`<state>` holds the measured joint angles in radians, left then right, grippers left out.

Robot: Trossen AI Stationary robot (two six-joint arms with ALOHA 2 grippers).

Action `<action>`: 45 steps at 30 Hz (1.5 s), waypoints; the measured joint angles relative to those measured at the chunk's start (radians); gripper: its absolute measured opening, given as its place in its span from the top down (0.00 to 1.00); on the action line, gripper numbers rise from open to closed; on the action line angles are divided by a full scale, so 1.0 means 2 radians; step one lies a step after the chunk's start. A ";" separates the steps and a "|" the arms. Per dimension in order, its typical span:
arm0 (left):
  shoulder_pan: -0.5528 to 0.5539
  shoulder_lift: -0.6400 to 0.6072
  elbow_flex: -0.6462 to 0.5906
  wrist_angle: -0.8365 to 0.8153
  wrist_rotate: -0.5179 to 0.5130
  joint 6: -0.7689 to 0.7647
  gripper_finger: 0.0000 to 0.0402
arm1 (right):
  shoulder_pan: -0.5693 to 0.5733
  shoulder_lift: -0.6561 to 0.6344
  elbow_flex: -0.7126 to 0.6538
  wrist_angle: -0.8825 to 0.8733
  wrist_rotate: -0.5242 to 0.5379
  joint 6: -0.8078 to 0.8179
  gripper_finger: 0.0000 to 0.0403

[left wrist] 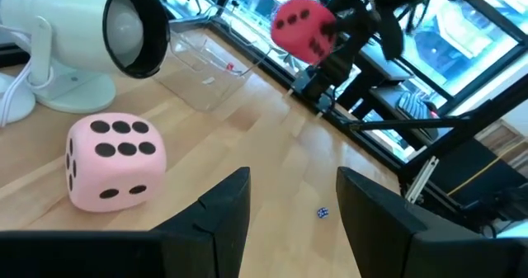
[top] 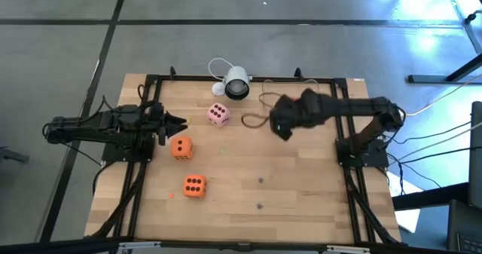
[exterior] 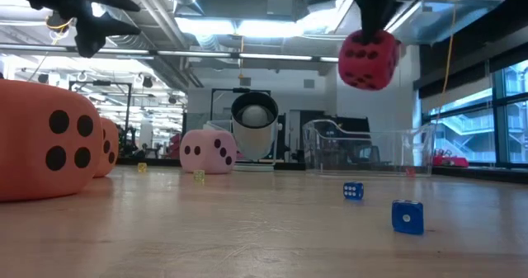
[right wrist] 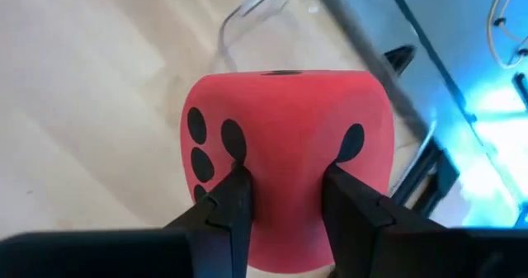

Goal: Pick & Place Dice
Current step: Put the large red dice into the transparent container

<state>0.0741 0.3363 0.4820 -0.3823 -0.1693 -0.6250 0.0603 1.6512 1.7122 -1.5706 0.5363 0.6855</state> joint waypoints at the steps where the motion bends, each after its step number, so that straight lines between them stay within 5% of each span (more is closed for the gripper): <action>1: 0.000 0.000 0.000 0.000 0.000 0.000 0.57 | -0.012 0.000 0.006 0.002 0.003 -0.016 0.71; 7: 0.000 0.000 0.000 0.008 0.000 0.004 0.57 | -0.091 0.000 0.019 0.020 0.021 -0.129 0.72; 22: 0.000 0.000 0.000 0.009 0.000 0.005 0.57 | -0.284 0.000 -0.024 0.040 -0.074 -0.368 0.76; 45: 0.000 0.000 0.000 0.008 -0.001 0.004 0.57 | -0.300 0.000 -0.256 0.270 -0.050 -0.549 0.78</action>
<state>0.0742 0.3366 0.4820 -0.3658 -0.1703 -0.6170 -0.5400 1.6516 1.1995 -1.0297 0.4372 -0.4126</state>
